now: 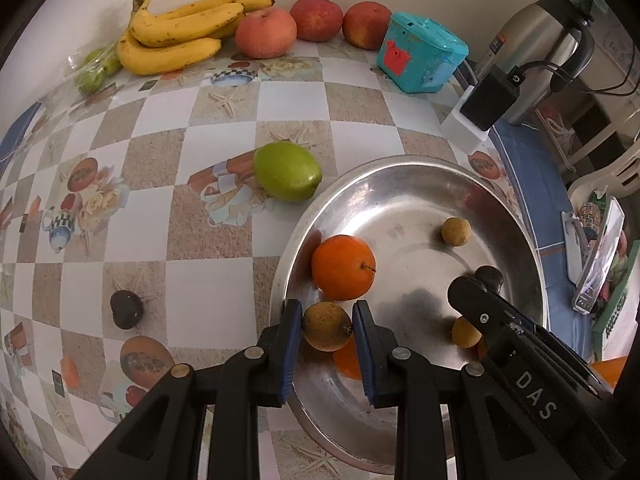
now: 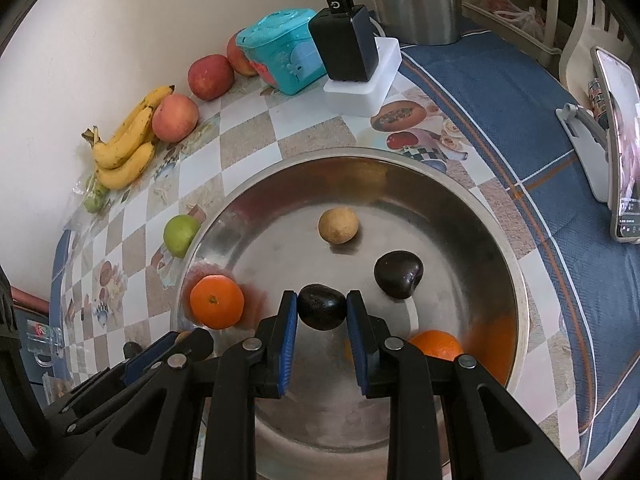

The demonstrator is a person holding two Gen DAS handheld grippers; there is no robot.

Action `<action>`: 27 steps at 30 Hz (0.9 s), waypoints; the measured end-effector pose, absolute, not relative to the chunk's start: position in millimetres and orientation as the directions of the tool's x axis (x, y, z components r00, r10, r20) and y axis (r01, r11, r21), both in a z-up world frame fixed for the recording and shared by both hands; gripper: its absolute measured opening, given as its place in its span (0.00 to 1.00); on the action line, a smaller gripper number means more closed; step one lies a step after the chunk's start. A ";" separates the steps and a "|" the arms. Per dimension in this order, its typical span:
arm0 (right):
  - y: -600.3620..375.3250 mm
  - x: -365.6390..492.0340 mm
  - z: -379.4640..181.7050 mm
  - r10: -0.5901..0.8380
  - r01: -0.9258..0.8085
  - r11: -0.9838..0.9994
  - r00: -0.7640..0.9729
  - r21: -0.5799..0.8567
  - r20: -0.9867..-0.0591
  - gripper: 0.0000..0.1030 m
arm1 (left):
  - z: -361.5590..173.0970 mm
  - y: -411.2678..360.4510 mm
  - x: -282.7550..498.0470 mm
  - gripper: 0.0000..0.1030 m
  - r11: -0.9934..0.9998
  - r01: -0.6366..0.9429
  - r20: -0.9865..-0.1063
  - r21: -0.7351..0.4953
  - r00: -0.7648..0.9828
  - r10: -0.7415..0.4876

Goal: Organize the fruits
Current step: 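Carry the held kiwi and plum over the steel plate with both tools, then open the left tool to drop the kiwi while the right tool releases the plum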

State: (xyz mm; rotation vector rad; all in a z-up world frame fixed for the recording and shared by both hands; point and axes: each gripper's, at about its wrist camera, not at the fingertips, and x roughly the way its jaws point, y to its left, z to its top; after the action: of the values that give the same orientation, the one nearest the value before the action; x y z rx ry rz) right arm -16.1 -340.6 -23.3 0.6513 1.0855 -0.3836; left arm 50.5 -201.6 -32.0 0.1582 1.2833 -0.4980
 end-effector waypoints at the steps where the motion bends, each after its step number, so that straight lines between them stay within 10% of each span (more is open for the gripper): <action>1: -340.0 -15.7 -24.2 0.024 0.585 0.756 0.424 0.294 -0.905 0.25 | -32.5 -201.4 50.3 0.28 0.884 0.439 -0.944 -0.158 0.195 -0.266; 27: -339.6 -16.8 -10.1 -0.012 0.580 0.770 0.427 0.264 -0.904 0.42 | -17.3 -189.7 49.0 0.39 0.892 0.414 -0.933 -0.181 0.215 -0.290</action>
State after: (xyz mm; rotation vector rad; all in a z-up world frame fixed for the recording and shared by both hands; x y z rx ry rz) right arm -16.8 -339.6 -10.1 0.6085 1.0778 -0.3994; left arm 49.0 -189.7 -17.3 0.1152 1.2633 -0.4893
